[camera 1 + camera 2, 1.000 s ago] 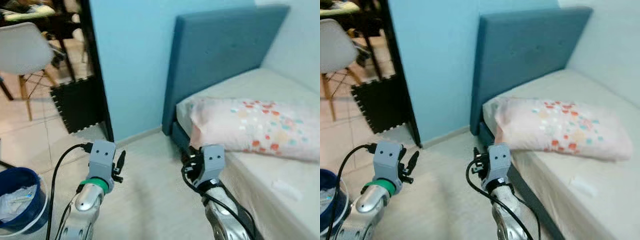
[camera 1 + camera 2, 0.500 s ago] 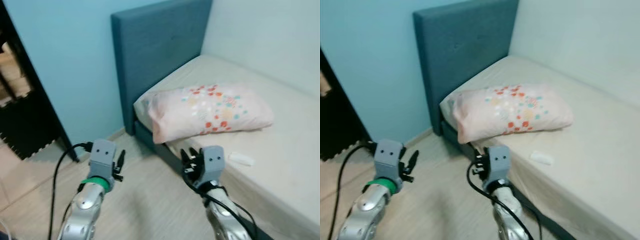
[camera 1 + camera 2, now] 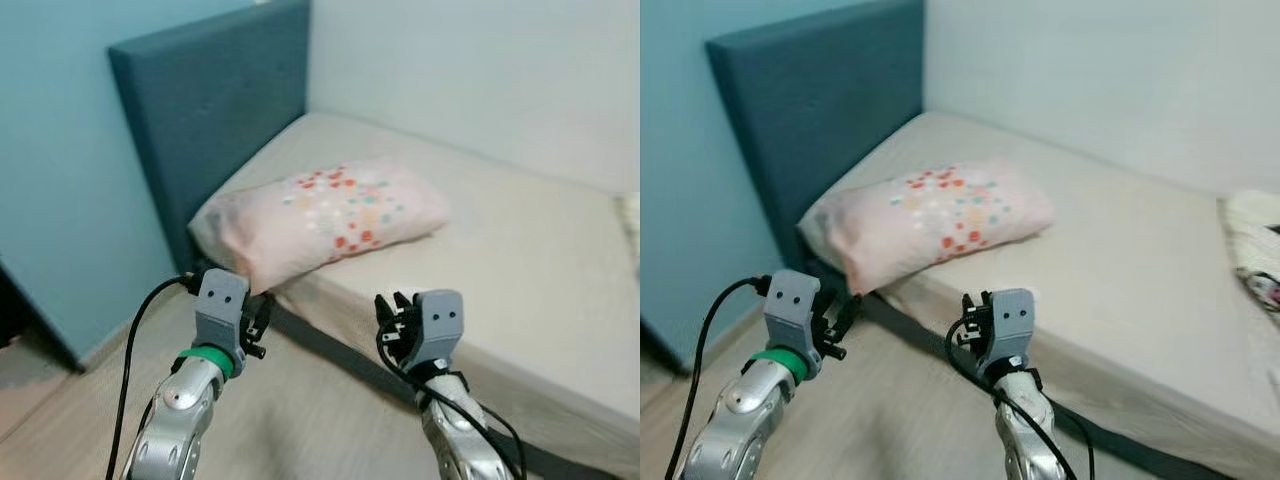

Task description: Clean up the room

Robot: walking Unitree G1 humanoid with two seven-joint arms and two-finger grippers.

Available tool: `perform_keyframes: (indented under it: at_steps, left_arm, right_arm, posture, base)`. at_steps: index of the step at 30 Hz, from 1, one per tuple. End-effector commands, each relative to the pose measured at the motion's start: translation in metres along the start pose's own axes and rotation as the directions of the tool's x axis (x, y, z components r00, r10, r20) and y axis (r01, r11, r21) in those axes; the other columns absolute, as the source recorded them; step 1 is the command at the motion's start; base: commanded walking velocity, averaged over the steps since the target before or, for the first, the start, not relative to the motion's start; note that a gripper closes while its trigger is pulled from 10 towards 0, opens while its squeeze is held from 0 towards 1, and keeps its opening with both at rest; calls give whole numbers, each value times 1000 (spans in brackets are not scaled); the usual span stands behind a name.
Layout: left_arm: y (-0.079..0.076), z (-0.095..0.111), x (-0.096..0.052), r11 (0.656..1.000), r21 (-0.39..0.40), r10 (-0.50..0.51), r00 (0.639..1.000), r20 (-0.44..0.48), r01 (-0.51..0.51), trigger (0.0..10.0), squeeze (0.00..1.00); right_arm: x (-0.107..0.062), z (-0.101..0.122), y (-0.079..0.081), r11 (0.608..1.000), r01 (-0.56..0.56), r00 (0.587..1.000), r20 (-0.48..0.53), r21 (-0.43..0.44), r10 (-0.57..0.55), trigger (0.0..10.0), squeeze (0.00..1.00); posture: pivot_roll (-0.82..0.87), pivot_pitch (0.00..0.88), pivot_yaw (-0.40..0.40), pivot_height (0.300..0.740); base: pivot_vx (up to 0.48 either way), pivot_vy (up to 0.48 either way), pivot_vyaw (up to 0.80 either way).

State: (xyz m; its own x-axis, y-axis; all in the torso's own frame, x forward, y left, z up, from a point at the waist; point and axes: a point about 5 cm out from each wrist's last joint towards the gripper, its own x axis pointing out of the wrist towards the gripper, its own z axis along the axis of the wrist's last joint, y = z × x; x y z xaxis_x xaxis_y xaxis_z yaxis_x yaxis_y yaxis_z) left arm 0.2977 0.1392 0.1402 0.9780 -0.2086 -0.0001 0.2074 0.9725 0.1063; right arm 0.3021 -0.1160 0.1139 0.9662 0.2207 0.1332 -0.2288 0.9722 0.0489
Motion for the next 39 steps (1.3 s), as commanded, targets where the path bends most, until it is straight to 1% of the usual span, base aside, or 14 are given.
perform_keyframes:
  at_steps: [1,5,7,15,26,28,29,39]
  left_arm:
    - [-1,-5,-1,1000,-2,-8,1000,-14,8,10000,0]
    - [-1,-2,0,1000,15,-12,1000,4,12,10000,0]
    - [-1,0,1,999,44,-17,1000,25,16,10000,0]
    - [-3,1,2,998,54,-24,999,37,22,10000,0]
    - [-6,1,3,998,58,-33,999,43,31,10000,0]
    - [-6,0,3,998,58,-30,999,41,28,10000,0]
    - [-5,0,3,998,56,-27,999,38,25,10000,0]
    - [-3,-2,4,999,54,-3,1000,28,2,10000,0]
  right_arm:
    - [-2,-4,1,1000,2,1000,-17,12,-2,10000,0]
    - [-3,-4,1,1000,7,1000,-17,15,-7,10000,0]
    - [-3,-5,0,1000,16,1000,-19,27,-15,10000,0]
    - [-3,-5,-1,999,22,1000,-20,36,-21,10000,0]
    - [-4,-4,0,999,19,1000,-19,28,-18,10000,0]
    - [-4,-3,0,1000,8,1000,-14,-10,-8,10000,0]
    - [-4,-3,0,1000,4,1000,-12,-14,-4,10000,0]
    - [-4,-3,7,999,-45,999,-10,9,45,10000,0]
  posture:
    - [-60,82,54,740]
    - [-63,82,55,740]
    - [-64,82,55,740]
    - [-66,82,54,740]
    - [-69,85,52,740]
    - [-70,86,51,740]
    - [-70,86,51,740]
    - [-72,86,51,740]
  base:
    - [0,0,-800]
    - [0,0,-800]
    - [174,0,-800]
    - [462,0,-800]
    - [480,0,-800]
    - [480,0,0]
    - [446,0,0]
    - [391,0,0]
